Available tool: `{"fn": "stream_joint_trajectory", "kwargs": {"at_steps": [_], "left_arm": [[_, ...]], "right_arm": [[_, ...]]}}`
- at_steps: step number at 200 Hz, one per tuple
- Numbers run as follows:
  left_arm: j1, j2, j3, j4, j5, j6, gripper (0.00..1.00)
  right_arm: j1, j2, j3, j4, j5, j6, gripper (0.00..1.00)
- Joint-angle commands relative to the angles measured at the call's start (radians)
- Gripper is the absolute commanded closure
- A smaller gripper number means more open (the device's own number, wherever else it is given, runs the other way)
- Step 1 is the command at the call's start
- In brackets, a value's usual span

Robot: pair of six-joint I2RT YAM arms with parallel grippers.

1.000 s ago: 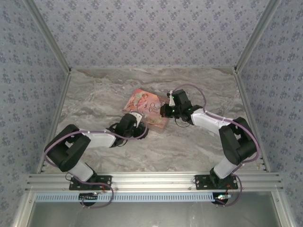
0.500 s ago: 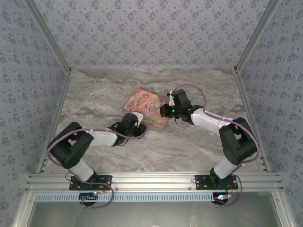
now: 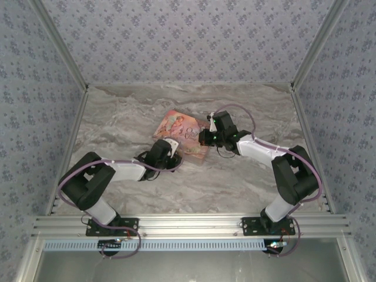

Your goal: Unlock the padlock with the key

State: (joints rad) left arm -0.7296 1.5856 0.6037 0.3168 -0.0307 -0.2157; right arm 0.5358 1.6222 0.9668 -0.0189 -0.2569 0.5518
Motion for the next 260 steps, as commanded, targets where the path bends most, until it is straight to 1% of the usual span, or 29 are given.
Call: {"fn": "stream_joint_trajectory", "kwargs": {"at_steps": [1,33,66,104,138,200,260], "left_arm": [[-0.008,-0.059,0.048,-0.017,0.019,-0.029,0.67],[-0.008,-0.083,0.080,-0.080,0.026,-0.084,0.68],[-0.008,-0.095,0.099,-0.119,0.048,-0.129,0.68],[-0.008,-0.062,0.109,-0.134,0.013,-0.116,0.67],[-0.008,-0.020,0.129,-0.149,-0.025,-0.087,0.62],[-0.008,0.038,0.142,-0.121,-0.044,-0.053,0.56],[-0.008,0.076,0.112,-0.027,-0.068,-0.028,0.56]], "right_arm": [[0.014,-0.026,0.012,-0.055,0.016,-0.032,1.00],[0.015,-0.089,0.011,-0.055,0.034,-0.055,1.00],[0.017,-0.169,-0.044,-0.055,0.051,-0.076,1.00],[0.018,-0.199,-0.097,-0.047,0.065,-0.072,1.00],[0.020,-0.201,-0.093,-0.043,0.065,-0.072,1.00],[0.022,-0.203,-0.091,-0.052,0.073,-0.078,1.00],[0.023,-0.206,-0.091,-0.049,0.072,-0.079,1.00]]}}
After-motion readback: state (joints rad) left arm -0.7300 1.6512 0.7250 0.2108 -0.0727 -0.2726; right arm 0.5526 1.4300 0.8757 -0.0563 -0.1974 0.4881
